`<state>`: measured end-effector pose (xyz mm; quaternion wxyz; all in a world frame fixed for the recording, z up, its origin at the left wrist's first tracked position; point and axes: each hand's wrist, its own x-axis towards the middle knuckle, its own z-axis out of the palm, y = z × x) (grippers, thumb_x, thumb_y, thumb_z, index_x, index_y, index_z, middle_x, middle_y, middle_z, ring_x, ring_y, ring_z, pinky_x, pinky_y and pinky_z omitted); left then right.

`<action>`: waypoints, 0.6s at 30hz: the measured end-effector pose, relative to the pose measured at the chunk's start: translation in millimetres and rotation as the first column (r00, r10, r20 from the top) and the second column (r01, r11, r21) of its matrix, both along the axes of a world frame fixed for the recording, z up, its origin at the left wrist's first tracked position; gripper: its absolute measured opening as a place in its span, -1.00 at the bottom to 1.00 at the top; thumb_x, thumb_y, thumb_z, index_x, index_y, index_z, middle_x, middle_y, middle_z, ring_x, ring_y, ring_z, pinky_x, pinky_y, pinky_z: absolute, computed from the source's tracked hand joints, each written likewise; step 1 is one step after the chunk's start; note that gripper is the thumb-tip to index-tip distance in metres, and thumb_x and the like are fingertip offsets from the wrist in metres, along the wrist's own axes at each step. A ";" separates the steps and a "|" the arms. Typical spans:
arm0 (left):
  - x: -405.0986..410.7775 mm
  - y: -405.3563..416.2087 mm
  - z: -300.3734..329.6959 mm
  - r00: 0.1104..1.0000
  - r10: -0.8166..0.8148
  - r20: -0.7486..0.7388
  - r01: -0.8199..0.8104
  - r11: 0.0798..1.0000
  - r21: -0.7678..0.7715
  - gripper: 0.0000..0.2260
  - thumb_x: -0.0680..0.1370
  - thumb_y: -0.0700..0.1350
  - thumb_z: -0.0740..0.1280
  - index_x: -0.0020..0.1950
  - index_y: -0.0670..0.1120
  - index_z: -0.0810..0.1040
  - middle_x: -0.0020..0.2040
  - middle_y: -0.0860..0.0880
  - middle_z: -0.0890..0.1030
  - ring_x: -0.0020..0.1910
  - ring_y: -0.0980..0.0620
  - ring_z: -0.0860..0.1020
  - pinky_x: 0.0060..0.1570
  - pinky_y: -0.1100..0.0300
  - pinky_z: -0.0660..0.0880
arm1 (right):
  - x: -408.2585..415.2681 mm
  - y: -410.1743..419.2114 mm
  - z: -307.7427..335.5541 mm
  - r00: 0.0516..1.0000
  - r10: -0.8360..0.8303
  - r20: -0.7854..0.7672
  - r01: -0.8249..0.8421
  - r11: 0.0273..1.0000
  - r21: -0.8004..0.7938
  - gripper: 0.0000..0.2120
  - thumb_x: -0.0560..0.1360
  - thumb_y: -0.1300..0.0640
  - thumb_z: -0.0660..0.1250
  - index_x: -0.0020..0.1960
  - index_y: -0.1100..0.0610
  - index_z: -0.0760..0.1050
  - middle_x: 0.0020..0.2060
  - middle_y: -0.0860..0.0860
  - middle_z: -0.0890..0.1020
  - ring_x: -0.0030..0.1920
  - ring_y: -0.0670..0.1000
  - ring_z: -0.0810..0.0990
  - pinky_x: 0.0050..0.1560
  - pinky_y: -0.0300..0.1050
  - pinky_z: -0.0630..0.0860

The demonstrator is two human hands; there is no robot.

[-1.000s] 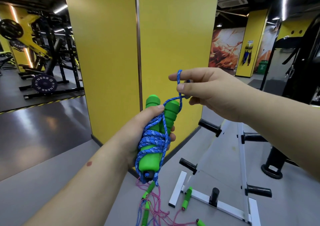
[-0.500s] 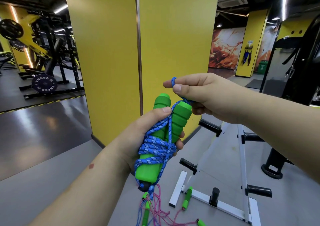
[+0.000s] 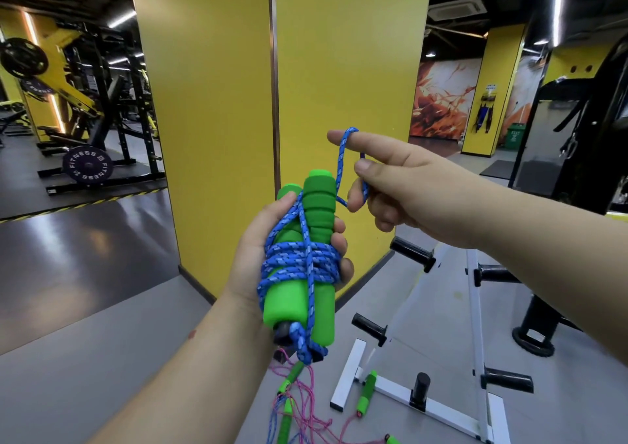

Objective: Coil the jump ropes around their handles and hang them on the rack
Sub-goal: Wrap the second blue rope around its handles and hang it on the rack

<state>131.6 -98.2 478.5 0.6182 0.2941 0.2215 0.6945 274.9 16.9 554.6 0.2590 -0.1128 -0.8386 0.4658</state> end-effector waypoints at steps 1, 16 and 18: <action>2.0 0.6 1.4 1.000 0.022 0.002 -0.022 1.000 -0.020 -0.62 0.53 0.14 0.30 -0.07 -0.18 0.61 -0.18 -0.07 0.60 -0.33 0.00 0.60 -0.30 0.13 0.55 | -0.3 -0.4 -0.7 0.999 -0.032 0.022 0.030 0.996 0.081 -0.61 0.71 0.12 0.10 0.44 -0.24 0.38 -0.26 0.02 0.63 -0.43 0.01 0.33 -0.30 -0.03 0.41; 15.5 -3.7 -3.7 0.791 0.296 -0.535 -0.293 0.951 0.093 -0.65 0.49 0.01 0.42 0.16 -0.19 0.55 -0.14 -0.25 0.63 -0.28 -0.20 0.64 -0.35 0.09 0.57 | 0.7 -1.5 7.0 0.918 -0.265 0.294 0.169 0.934 0.315 -0.62 0.69 -0.03 0.11 0.42 -0.43 0.30 -0.29 0.06 0.55 -0.49 0.00 0.37 -0.48 -0.14 0.41; 17.1 -3.4 -1.3 0.800 0.297 -0.521 -0.324 0.945 0.041 -0.68 0.53 -0.02 0.45 0.16 -0.19 0.55 -0.13 -0.24 0.61 -0.27 -0.20 0.62 -0.37 0.11 0.57 | 2.4 -3.7 11.7 0.905 -0.278 0.323 0.145 0.913 0.380 -0.58 0.70 0.01 0.06 0.43 -0.44 0.26 -0.32 -0.02 0.64 -0.51 0.00 0.43 -0.43 -0.15 0.44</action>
